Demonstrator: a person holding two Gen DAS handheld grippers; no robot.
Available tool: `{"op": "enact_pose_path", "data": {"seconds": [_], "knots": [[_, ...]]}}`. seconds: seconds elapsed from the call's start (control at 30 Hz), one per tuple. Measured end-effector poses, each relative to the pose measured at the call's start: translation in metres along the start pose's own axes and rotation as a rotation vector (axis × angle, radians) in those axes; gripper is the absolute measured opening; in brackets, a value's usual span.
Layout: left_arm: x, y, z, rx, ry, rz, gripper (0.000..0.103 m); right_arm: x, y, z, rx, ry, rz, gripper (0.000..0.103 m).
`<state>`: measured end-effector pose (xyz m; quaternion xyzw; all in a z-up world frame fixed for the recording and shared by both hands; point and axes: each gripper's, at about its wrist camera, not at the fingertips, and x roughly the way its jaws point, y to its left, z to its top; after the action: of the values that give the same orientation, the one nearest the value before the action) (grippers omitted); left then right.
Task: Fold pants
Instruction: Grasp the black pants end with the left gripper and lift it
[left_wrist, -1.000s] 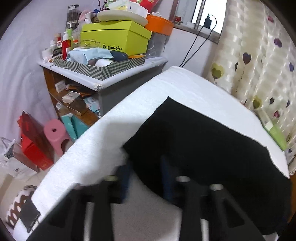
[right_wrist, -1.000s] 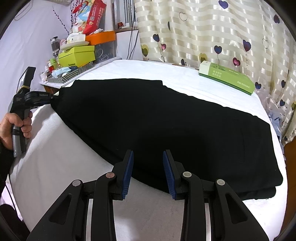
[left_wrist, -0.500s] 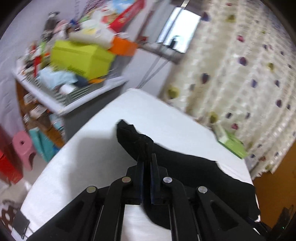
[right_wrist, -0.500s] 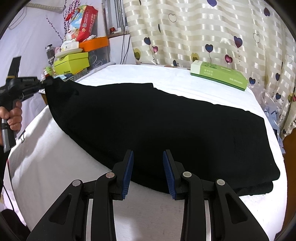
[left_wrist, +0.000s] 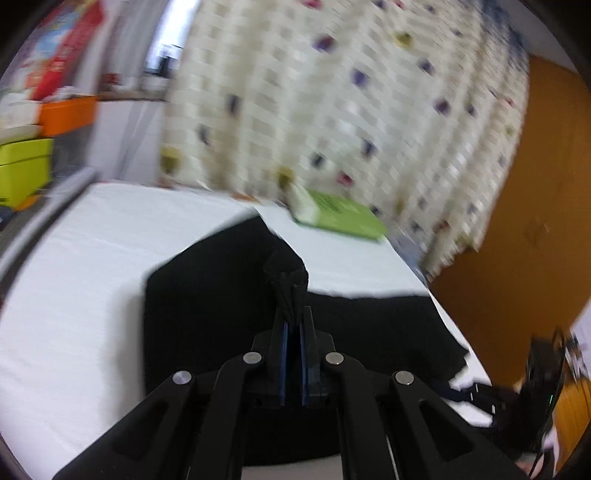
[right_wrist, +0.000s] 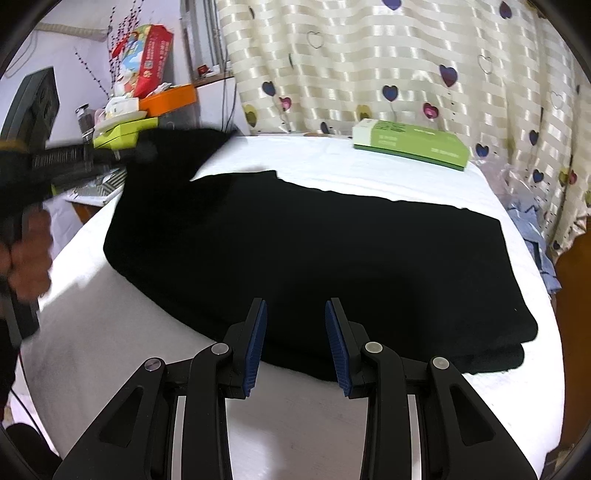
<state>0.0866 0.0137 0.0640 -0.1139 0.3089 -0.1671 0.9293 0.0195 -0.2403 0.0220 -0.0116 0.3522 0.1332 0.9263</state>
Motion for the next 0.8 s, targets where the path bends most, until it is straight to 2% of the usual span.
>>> {"op": "enact_pose_path", "data": {"seconds": [0.1,0.2,0.27,0.7,0.8], "knots": [[0.028,-0.018,-0.023,0.035,0.093,-0.045,0.006,0.000,-0.006,-0.002,0.016,0.006,-0.004,0.034],[0.054,-0.021,-0.047,0.047,0.191,-0.040,0.006,0.001,-0.010,-0.002,0.030,0.011,-0.002,0.034],[0.062,-0.017,-0.056,0.041,0.224,-0.039,0.006,0.001,-0.011,-0.002,0.035,0.011,0.007,0.034],[0.045,-0.022,-0.065,0.072,0.199,-0.119,0.006,0.009,-0.003,0.004,0.039,0.004,0.065,0.034],[0.048,-0.018,-0.067,0.049,0.233,-0.125,0.007,0.013,-0.002,0.005,0.045,0.013,0.072,0.034]]}}
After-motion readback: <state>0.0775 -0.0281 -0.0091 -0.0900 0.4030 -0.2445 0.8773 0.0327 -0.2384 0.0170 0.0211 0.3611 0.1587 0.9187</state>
